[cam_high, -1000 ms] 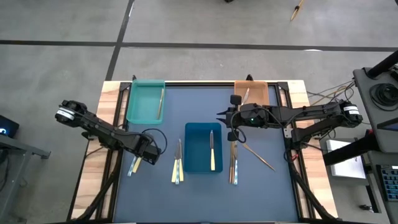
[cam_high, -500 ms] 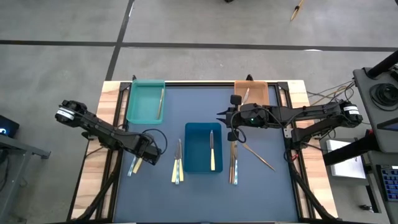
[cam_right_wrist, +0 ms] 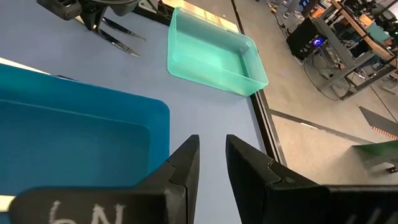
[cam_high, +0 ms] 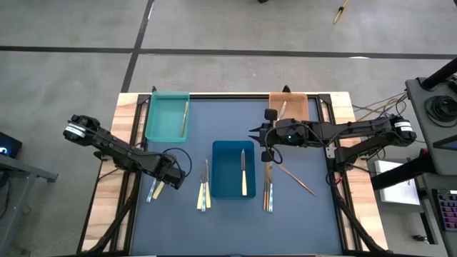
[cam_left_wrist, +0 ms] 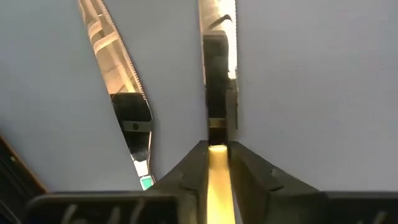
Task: Sort silverware by color (type)
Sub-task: Put the left yellow knife into the blue bin
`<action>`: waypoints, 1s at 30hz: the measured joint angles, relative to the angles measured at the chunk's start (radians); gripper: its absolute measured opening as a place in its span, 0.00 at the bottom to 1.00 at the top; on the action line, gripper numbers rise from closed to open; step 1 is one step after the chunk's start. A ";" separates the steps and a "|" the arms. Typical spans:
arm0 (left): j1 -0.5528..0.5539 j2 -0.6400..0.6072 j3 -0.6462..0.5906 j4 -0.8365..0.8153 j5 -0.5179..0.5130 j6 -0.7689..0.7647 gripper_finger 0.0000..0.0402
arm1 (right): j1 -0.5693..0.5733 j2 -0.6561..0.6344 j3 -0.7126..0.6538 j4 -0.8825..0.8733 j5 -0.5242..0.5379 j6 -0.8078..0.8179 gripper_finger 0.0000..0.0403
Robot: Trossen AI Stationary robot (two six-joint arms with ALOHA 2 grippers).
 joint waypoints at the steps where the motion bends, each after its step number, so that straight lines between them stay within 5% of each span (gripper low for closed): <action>1: 0.000 0.000 0.000 -0.001 -0.002 0.000 0.08 | 0.000 0.000 0.000 0.000 0.000 0.000 0.17; 17: 0.000 -0.023 0.119 -0.185 -0.069 0.047 0.02 | 0.000 0.000 0.000 0.001 0.000 0.004 0.17; 30: 0.036 -0.073 0.388 -0.207 -0.620 0.444 0.01 | 0.000 0.000 0.000 0.028 0.000 0.099 0.17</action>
